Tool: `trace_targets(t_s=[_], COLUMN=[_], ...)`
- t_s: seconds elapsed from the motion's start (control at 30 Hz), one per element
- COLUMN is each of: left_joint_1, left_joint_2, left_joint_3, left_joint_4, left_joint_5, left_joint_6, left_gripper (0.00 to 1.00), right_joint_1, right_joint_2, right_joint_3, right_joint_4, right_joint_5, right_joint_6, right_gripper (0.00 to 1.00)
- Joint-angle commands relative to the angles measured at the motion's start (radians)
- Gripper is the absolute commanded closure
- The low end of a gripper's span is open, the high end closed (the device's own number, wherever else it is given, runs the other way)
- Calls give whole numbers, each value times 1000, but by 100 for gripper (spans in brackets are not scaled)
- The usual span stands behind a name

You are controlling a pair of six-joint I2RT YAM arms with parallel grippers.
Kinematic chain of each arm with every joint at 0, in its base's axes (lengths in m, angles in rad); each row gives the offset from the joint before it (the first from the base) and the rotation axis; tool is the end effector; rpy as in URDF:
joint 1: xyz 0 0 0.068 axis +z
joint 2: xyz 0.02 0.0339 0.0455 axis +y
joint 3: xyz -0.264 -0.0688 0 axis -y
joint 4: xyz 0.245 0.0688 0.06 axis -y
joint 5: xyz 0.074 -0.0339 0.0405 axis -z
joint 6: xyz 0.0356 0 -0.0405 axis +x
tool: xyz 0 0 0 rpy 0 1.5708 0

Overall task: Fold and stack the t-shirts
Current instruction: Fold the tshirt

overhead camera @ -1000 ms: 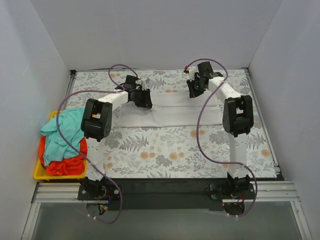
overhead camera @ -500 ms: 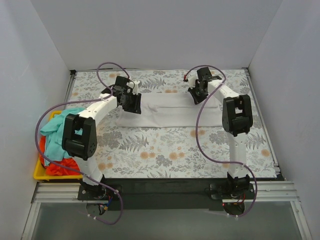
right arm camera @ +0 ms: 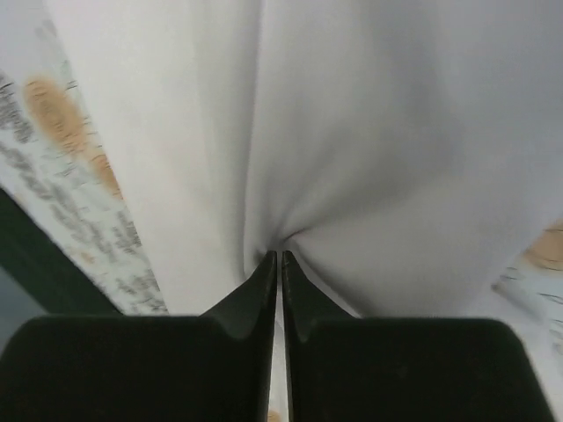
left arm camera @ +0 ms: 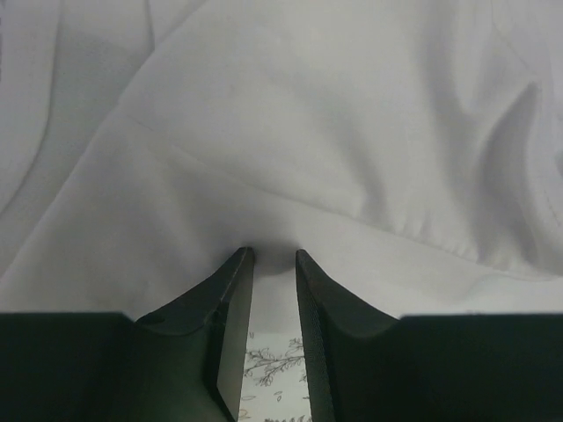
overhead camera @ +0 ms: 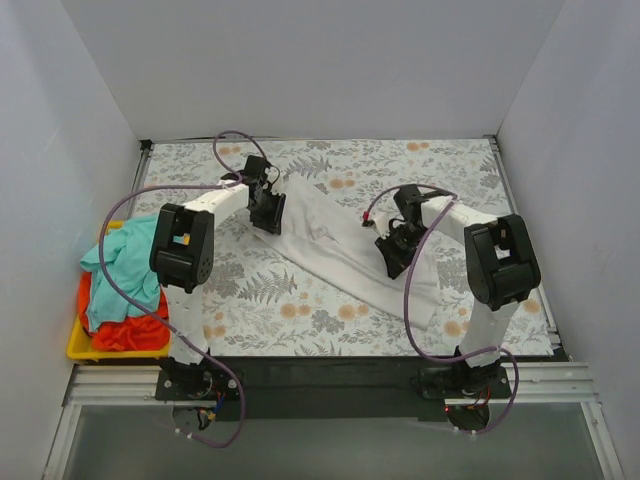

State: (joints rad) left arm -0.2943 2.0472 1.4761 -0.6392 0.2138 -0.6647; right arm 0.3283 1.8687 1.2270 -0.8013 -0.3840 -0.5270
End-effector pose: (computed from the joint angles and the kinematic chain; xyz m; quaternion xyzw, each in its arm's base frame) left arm 0.3978 -0.1285 0.1643 -0.1613 0.9650 -0.1754 0.1097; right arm 0.3207 0.1233 0.1612 -0.4174 0.8863 0.1833 0.0813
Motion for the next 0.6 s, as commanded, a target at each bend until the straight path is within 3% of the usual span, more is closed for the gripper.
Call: trace_targets(t_s=[0.0, 0.2, 0.27, 0.37, 0.47, 0.57], left_joint_1=[0, 0, 0, 7, 18, 17], left_joint_2=[99, 391, 519, 599, 478, 342], left_joint_3=[96, 522, 777, 964, 856, 736], left_joint_4=[-8, -99, -126, -47, 124, 167], left_joint_5=[-16, -47, -45, -13, 88, 197], left_joint_6=[37, 106, 116, 87, -13, -45], left_gripper=[75, 76, 76, 74, 70, 68], right_joint_1=[31, 32, 28, 26, 26, 29], right_joint_2=[-78, -101, -103, -92, -62, -40], right_joint_3=[-44, 41, 87, 155, 167, 155], right_joint_4=[-125, -148, -150, -150, -151, -151], right_joint_5=[-206, -257, -280, -280, -227, -233], right_joint_6=[-25, 12, 22, 27, 15, 18], right_gripper=[89, 82, 79, 77, 77, 78])
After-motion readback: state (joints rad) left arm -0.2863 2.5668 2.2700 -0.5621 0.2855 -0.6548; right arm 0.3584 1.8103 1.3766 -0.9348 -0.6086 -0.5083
